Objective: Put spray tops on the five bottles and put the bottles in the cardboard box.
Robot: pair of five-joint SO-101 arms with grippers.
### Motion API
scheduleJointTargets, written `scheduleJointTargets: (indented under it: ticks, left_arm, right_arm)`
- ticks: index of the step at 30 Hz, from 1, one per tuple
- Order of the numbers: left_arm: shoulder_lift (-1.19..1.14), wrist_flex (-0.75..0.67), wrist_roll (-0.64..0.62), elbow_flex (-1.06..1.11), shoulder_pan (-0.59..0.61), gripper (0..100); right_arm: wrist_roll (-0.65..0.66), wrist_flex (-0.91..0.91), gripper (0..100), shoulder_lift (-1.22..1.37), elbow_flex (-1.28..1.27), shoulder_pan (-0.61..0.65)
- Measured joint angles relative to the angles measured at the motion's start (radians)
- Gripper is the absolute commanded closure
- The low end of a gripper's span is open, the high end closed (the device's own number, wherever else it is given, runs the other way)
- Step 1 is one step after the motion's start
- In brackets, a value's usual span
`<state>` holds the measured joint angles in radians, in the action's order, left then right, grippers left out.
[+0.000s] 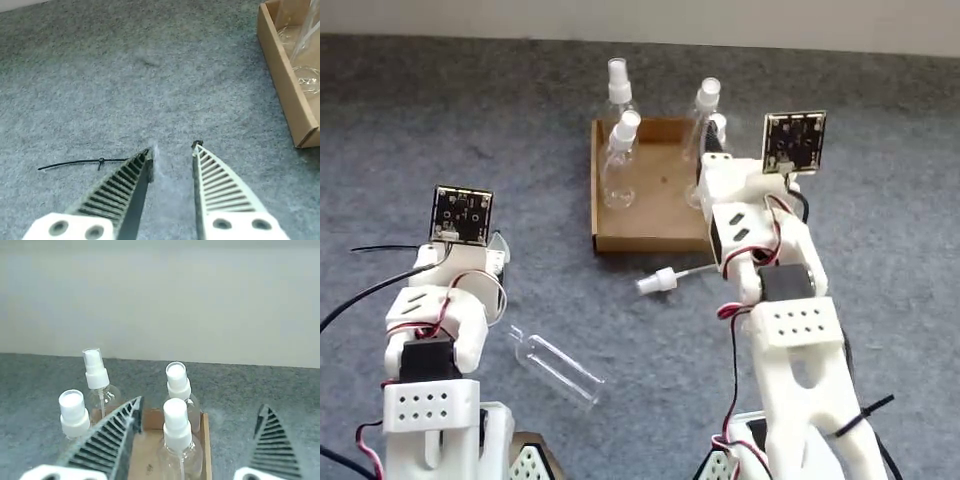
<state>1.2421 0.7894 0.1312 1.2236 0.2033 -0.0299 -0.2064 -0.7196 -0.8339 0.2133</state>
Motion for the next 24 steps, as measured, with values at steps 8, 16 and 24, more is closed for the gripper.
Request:
scheduleJointTargets:
  ticks: [8,16,24]
  left_arm:
    - [-0.109,0.081,0.009,-0.212,0.14,87]
    - [-0.585,0.249,0.075,-0.681,0.333,87]
    - [-0.984,0.345,0.126,-1.166,0.54,87]
  right_arm:
    - [0.0,-0.555,70.7,-0.021,0.13,0.347]
    - [0.0,-0.74,70.7,0.078,0.16,0.836]
    - [0.0,-0.617,70.9,0.293,0.16,1.028]
